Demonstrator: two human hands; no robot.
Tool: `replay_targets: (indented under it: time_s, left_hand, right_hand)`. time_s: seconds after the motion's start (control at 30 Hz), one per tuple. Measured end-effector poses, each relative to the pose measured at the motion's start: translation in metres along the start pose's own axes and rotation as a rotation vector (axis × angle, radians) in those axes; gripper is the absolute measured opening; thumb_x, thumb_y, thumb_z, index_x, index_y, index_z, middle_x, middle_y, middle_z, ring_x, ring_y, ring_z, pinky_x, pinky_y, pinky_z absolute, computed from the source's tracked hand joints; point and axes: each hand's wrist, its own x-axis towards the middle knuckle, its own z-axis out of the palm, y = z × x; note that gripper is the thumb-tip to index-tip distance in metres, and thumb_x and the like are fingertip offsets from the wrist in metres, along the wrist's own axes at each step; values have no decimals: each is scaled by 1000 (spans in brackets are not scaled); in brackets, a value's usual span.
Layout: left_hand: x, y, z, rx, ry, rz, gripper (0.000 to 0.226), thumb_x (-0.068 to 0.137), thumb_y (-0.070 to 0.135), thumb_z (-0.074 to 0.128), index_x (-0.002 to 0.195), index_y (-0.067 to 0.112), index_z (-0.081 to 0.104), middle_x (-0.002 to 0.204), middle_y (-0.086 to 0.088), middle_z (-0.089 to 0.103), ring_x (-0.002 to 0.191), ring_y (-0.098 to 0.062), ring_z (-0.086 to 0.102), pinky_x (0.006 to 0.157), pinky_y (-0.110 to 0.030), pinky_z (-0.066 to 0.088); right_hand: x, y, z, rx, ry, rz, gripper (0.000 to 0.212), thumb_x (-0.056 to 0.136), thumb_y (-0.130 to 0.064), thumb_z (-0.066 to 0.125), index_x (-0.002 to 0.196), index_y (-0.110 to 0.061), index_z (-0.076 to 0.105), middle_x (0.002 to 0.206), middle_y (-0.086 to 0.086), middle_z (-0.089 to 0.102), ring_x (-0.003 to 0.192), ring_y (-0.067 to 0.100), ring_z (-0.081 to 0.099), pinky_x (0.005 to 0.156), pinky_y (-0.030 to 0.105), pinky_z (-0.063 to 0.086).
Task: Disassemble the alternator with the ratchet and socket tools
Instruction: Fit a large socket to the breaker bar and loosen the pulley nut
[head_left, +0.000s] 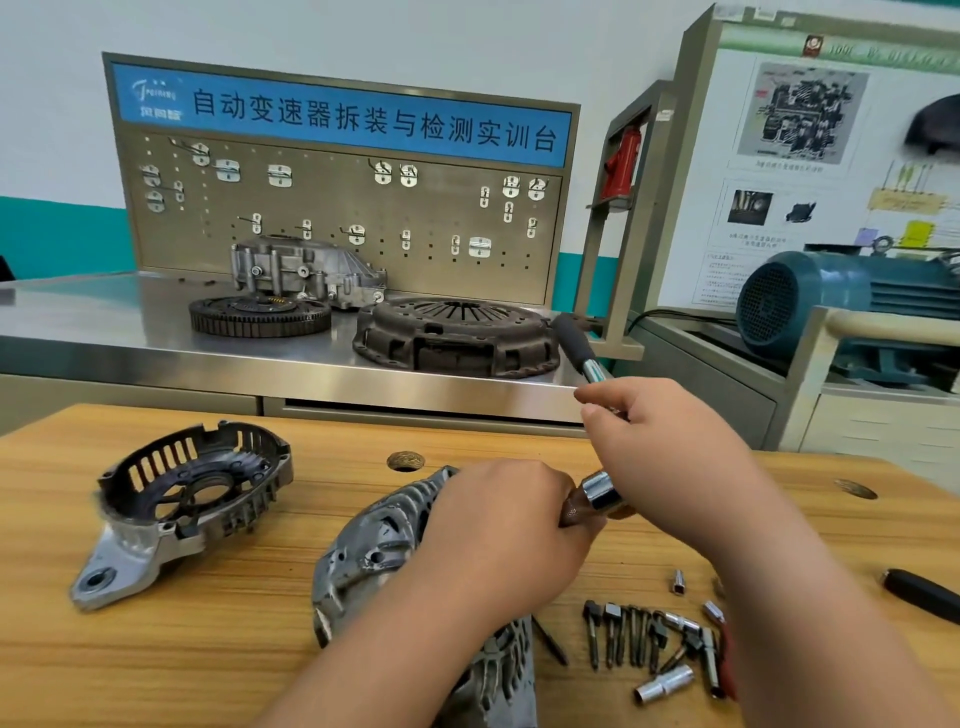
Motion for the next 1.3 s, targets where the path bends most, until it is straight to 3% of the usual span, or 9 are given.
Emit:
replay_targets:
  time_s: [0.1,0.2,0.37,0.5,0.63,0.73,0.9,1.1,1.3]
  left_hand:
    - [0,-2,0,-43,-11,-23,49,89,48,51,51,20,37,50,4,42,51,-12,41,46,-26,26]
    - [0,-4,-1,-100,-11,-55,47,87,46,54,50,22,38,49,6,43,52,-11,44,46,-26,26]
    - [1,-6,-2,-107,-19,-53,42,86,50,51,55,22,45,53,4,50,56,-10,50,48,-26,34]
    - [0,-4,-2,-39,-26,-4,41,89,52,46,58,25,43,56,4,49,59,-10,51,49,-26,34]
    - [1,-2,-2,-25,3,-31,48,91,47,48,52,22,37,52,4,42,52,-9,41,46,-26,28]
    - [1,-1,-2,-33,7,-45,46,92,45,46,53,21,36,54,3,43,54,-14,42,47,-26,29]
    - [0,1,0,22,-2,-5,48,92,45,46,53,19,35,53,1,41,50,-12,37,46,-27,27]
    - [1,-2,0,-30,2,-36,45,89,41,49,52,19,37,51,3,44,51,-14,42,46,-26,26]
    - [0,-5,0,-39,14,23,30,89,45,46,70,23,52,65,4,54,66,-12,53,52,-27,38]
  right_hand:
    - [1,3,-2,67,-40,-29,33,97,-22,45,119,-38,64,78,-17,57,61,5,56,50,24,42]
    - [1,6,-4,289,-67,-179,34,91,-13,56,103,-41,71,86,-12,67,79,16,67,71,39,56]
    - [2,10,-10,664,-262,-531,38,75,4,60,90,-26,79,81,0,66,77,7,63,65,15,47]
    - [4,15,-11,760,-340,-594,41,73,10,61,89,-23,79,80,5,63,73,10,59,62,12,44]
    - [5,14,-8,756,-242,-393,37,76,-6,63,96,-33,78,88,-3,69,79,25,65,71,31,55]
    - [2,6,-1,607,-108,-168,28,87,-13,63,98,-36,75,88,-3,69,79,9,69,65,28,55]
    - [1,0,-4,153,-61,8,19,98,-26,47,104,-37,62,80,-10,62,76,10,63,65,29,52]
    - [-1,1,-9,204,-120,-186,33,94,-17,51,93,-46,67,75,-7,64,80,17,65,70,39,54]
    - [3,7,-16,531,-313,-546,37,72,9,57,71,-23,76,76,-3,61,72,9,57,66,18,44]
